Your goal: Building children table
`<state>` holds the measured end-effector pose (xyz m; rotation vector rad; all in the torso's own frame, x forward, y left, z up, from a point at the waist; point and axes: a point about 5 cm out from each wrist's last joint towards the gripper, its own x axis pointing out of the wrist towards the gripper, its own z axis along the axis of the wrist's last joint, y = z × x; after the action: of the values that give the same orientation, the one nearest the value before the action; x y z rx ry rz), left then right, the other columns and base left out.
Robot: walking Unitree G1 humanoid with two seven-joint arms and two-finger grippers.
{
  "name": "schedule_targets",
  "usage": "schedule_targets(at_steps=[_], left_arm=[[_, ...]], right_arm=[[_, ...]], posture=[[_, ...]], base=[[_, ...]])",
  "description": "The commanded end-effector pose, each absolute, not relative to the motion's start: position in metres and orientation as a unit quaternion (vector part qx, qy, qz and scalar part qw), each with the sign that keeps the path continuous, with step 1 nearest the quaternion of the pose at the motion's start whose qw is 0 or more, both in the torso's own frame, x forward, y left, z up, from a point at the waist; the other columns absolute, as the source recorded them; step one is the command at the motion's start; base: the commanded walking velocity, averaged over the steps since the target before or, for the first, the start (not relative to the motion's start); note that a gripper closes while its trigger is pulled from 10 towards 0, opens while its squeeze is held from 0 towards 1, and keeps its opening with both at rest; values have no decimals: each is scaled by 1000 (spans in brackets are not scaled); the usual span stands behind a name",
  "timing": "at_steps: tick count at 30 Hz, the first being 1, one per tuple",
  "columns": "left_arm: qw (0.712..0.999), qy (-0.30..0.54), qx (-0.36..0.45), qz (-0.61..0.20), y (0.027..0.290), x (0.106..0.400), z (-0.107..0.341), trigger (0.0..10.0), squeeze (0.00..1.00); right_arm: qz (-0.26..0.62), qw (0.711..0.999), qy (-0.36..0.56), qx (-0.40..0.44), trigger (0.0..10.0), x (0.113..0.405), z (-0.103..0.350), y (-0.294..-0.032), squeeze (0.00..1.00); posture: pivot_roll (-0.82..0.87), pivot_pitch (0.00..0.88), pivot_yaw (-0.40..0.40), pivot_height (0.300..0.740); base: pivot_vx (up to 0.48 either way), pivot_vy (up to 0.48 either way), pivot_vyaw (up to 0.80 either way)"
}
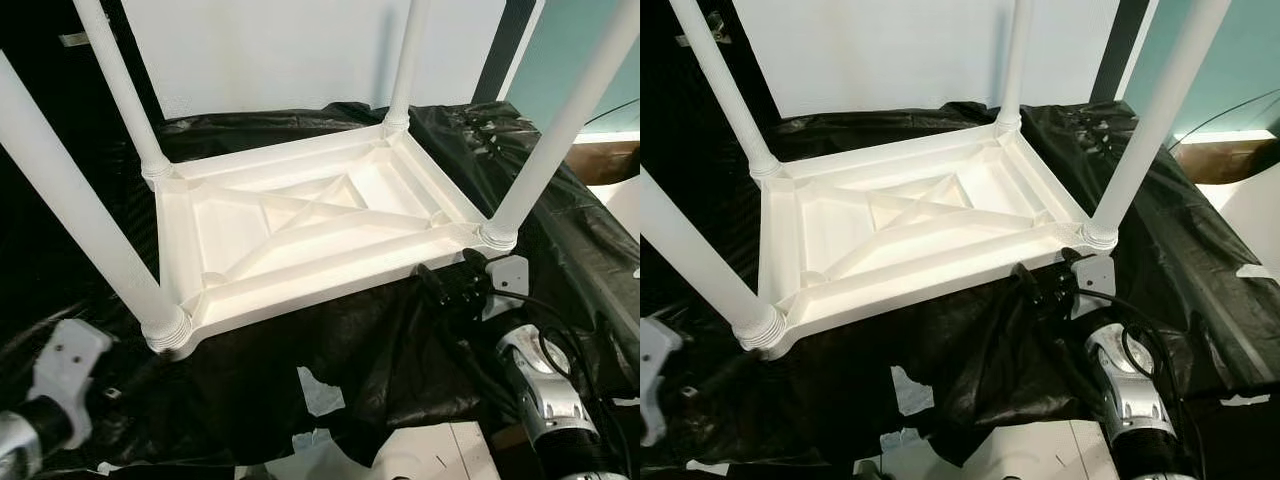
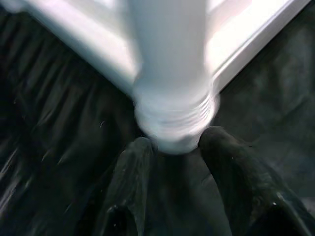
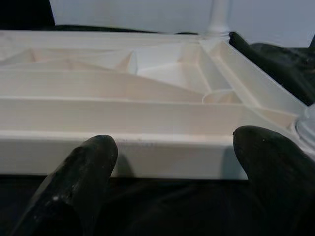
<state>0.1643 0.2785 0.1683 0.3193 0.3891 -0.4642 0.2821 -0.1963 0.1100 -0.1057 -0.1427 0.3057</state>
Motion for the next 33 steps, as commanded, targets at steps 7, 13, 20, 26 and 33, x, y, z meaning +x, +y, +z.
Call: schedule_targets(at_steps=[7,13,20,26,33], left_arm=[[962,173,161,-136,322,170,178,10000,0],[983,101,127,-82,323,190,184,10000,0],[996,-28,33,-80,303,234,192,10000,0],[970,-86,-100,-202,269,252,195,10000,0],[913,-49,-130,-384,230,252,191,10000,0]], right_arm=[[137,989,-20,-41,10000,271,96,-198,0],[143,990,11,-9,10000,272,94,-185,0],[87,994,59,26,10000,276,90,-176,0],[52,996,70,28,10000,281,92,-174,0],[4,997,75,29,10000,289,100,-174,0]], posture=[[145,57,-8,740],[142,56,-10,740],[115,64,-10,740],[100,65,-19,740],[76,71,-28,740]], base=[[0,0,0],[0,0,0],[0,0,0],[0,0,0],[0,0,0]])
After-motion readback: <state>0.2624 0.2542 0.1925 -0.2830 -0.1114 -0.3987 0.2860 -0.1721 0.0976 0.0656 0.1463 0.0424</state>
